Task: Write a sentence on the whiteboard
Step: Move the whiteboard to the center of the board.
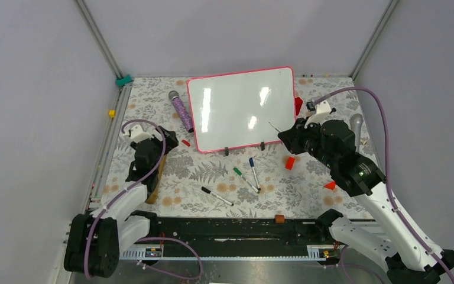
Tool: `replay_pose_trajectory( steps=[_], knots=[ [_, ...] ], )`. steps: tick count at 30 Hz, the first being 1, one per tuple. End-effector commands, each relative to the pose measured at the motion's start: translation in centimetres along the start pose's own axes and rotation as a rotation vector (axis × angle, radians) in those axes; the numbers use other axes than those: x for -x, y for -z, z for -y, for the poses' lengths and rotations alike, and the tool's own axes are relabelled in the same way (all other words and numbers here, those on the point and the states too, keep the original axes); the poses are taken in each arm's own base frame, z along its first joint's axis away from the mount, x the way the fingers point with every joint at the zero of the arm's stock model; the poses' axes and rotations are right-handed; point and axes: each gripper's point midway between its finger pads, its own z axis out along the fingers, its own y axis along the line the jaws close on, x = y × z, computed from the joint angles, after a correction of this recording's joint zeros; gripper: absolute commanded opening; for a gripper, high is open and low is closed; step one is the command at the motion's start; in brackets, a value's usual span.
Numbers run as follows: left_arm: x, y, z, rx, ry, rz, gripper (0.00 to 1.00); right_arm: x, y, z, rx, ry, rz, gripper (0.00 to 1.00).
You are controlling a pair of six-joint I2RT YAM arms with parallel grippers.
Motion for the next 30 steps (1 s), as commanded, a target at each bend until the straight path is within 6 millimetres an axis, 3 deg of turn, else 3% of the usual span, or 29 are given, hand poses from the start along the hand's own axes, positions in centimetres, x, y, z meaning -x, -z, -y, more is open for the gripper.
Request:
replay_pose_trajectory(
  steps=[1, 6, 11, 16, 19, 23, 30],
  knots=[
    [-1.3, -0.3, 5.5, -0.236, -0.048, -0.117, 0.96, -0.1, -0.3, 0.1, -0.002, 0.015, -0.009, 0.0],
    [-2.9, -0.4, 7.1, -0.322, -0.067, -0.203, 0.96, -0.3, -0.6, 0.2, -0.004, 0.014, -0.011, 0.0],
    [-2.7, -1.2, 7.8, -0.337, -0.006, -0.224, 0.99, -0.4, -0.6, 0.2, -0.005, 0.014, -0.013, 0.0],
    [-2.0, -1.9, 10.0, -0.545, 0.194, -0.286, 0.99, -0.5, -0.6, 0.3, -0.004, 0.014, -0.014, 0.0],
    [-1.0, -2.3, 11.2, -0.692, 0.268, -0.292, 0.91, -0.5, -0.5, 0.2, -0.003, 0.016, -0.014, 0.0],
    [-0.1, -2.8, 12.4, -0.797, 0.239, -0.248, 0.91, -0.4, -0.6, 0.2, -0.004, 0.016, -0.014, 0.0],
    [-2.0, -4.7, 12.8, -0.865, 0.203, -0.313, 0.86, -0.3, -1.1, 0.3, -0.01, 0.02, -0.025, 0.0]
  ],
)
